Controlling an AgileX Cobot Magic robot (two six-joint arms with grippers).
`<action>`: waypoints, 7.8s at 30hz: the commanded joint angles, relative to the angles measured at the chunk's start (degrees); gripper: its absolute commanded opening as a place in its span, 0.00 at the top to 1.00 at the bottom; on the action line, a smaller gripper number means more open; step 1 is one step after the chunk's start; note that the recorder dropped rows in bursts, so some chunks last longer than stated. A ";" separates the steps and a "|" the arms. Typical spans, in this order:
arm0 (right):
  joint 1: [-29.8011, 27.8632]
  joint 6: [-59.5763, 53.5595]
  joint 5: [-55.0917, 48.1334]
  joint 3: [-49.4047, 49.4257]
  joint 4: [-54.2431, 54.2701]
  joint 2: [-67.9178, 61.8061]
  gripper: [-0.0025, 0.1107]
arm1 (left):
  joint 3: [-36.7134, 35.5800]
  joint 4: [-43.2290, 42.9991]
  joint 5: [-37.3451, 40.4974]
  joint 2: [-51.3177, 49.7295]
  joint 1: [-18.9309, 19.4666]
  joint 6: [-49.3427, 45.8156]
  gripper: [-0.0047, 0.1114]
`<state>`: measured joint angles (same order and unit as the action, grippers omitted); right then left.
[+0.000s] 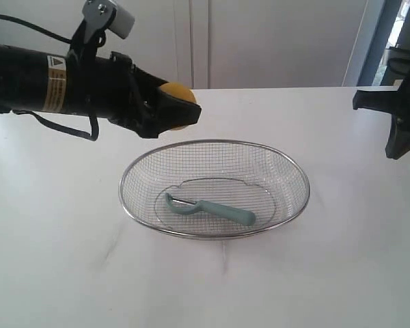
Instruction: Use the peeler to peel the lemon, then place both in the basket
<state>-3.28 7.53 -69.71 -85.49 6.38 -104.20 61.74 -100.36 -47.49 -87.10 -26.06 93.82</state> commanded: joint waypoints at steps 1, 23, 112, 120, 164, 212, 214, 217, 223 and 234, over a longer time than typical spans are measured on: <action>-0.25 0.40 0.15 -0.50 -0.27 0.69 0.98 | -0.04 0.41 2.39 0.46 0.20 5.36 0.96; -0.25 0.40 1.86 -0.50 -0.27 0.69 0.98 | 1.73 0.41 33.05 0.35 0.20 17.87 0.96; -0.25 0.63 2.63 -0.50 1.86 0.69 0.98 | 42.97 102.42 87.74 -35.64 -12.35 -95.15 0.96; -0.25 0.63 2.74 -0.50 1.86 0.69 0.98 | 42.97 102.53 87.37 -37.01 -12.35 -95.15 0.96; -0.25 0.63 2.74 -0.50 1.86 0.69 0.98 | 42.97 101.62 86.55 -36.99 -12.35 -95.06 0.19; -0.25 0.63 2.64 -0.50 1.86 0.69 0.98 | 42.97 96.16 110.59 -19.72 -8.36 -87.01 0.96; -0.25 0.63 2.64 -0.50 1.86 0.69 0.98 | 42.97 96.30 112.36 -19.31 -6.37 -85.71 0.96; -0.25 0.63 2.64 -0.50 1.86 0.69 0.98 | 42.97 96.53 114.83 -18.83 -3.94 -85.48 0.96; -0.25 0.63 2.63 -0.50 1.76 0.69 0.98 | 42.97 97.07 117.45 -17.20 0.95 -84.60 0.96; -0.25 0.63 2.63 -0.50 1.76 0.69 0.98 | 42.97 98.23 117.45 -11.09 6.97 -84.72 0.96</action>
<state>-3.28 7.90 -66.91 -85.49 8.25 -104.20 104.45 -2.88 64.78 -100.47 -19.98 8.77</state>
